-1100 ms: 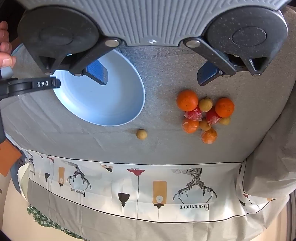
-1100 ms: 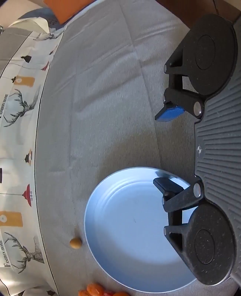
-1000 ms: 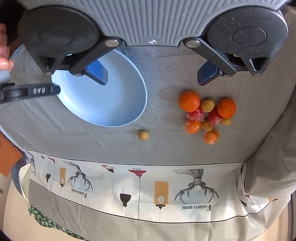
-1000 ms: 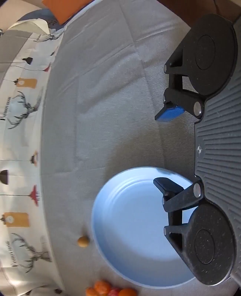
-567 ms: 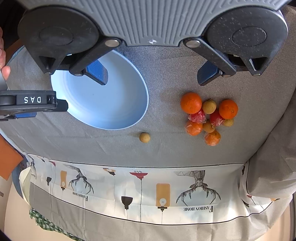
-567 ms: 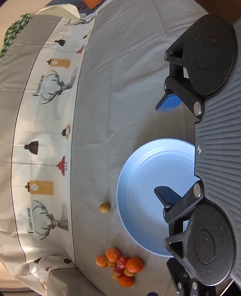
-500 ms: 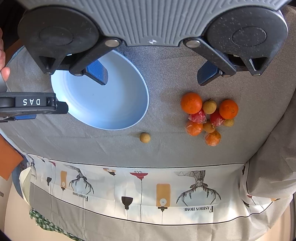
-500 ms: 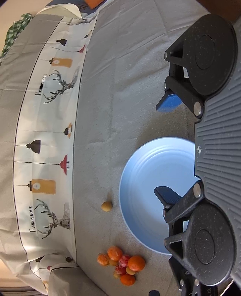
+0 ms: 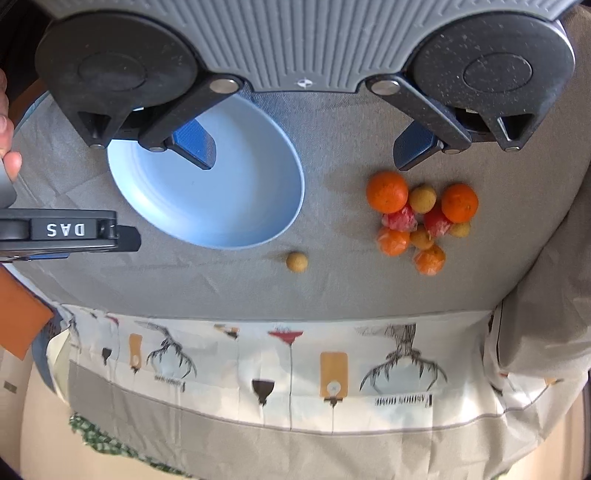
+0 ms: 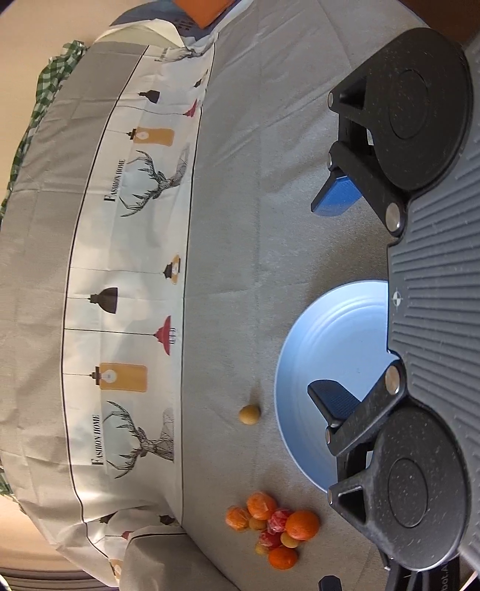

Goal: Organize fruits
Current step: 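Move both tools from the blue plate toward the fruit pile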

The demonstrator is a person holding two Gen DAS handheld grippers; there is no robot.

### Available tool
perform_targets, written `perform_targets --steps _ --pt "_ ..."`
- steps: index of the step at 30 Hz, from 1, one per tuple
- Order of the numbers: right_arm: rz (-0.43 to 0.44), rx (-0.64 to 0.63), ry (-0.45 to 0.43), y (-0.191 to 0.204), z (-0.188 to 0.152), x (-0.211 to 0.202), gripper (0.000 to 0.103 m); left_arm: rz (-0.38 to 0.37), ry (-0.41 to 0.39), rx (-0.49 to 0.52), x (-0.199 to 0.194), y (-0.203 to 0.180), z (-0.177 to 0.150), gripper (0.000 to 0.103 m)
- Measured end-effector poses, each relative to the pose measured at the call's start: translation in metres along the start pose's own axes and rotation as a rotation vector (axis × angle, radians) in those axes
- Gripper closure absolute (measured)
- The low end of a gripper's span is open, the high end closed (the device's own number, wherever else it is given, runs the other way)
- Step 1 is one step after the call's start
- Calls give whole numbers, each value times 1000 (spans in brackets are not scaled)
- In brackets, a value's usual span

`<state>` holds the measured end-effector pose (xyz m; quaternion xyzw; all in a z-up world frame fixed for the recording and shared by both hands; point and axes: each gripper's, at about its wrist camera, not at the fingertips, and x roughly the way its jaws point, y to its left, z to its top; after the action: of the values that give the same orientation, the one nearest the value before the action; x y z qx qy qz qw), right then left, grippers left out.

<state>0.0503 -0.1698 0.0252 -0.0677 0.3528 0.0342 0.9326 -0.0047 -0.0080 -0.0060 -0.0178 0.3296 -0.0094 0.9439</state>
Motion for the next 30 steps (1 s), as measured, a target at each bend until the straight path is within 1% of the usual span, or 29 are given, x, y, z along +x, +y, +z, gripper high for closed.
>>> perform_targets --steps 1,2,4,5,6,7,9,10,11,12,13,14,15,16,17,19,22,24,27,28,29,30 --pt "1 0 -1 0 0 0 8 -4 -13 6 -2 -1 0 1" --pt "1 -1 0 0 1 0 9 -10 -32 13 -4 -2 0 4" --pt "10 0 7 1 1 0 13 -25 -59 30 -7 -5 -2 7" --pt "14 -1 8 3 2 0 14 -21 -81 60 -9 -8 -1 13" --pt "19 -5 9 3 2 0 16 -35 -65 69 -10 -9 0 21" --pt "23 -8 8 4 2 -1 20 -45 -51 85 -11 -10 1 25" --pt "33 -10 6 5 3 -3 23 -96 -24 81 -16 -9 3 38" --pt "37 -10 6 4 4 -4 24 -122 -12 82 -18 -9 5 41" --pt "45 -8 8 4 4 -5 25 -156 -2 72 -21 -7 7 48" --pt "52 -4 12 4 4 -5 29 -184 0 68 -23 -6 9 58" --pt "60 0 16 4 4 -5 35 -200 3 78 -26 -6 12 64" --pt "69 5 19 4 5 -5 38 -204 3 103 -29 -6 16 73" --pt "76 9 20 3 5 -5 46 -205 2 126 -30 -7 20 78" --pt "84 13 18 3 6 -6 52 -217 -2 142 -33 -7 25 79" --pt "95 19 16 3 6 -6 55 -234 -21 155 -37 -7 30 80" --pt "117 32 9 4 7 -8 62 -233 -38 211 -41 -4 41 80" --pt "152 48 -16 6 9 -11 63 -207 -67 264 -42 7 53 80" --pt "174 59 -42 8 12 -15 62 -184 -84 276 -39 20 55 80" --pt "215 70 -77 13 14 -19 61 -145 -52 216 -22 54 48 80" --pt "228 68 -82 16 14 -19 60 -128 -8 150 -13 67 47 80" --pt "235 62 -89 19 14 -19 60 -122 5 60 -9 83 51 80" --pt "242 51 -94 23 13 -19 60 -127 -3 -26 -7 98 53 80"
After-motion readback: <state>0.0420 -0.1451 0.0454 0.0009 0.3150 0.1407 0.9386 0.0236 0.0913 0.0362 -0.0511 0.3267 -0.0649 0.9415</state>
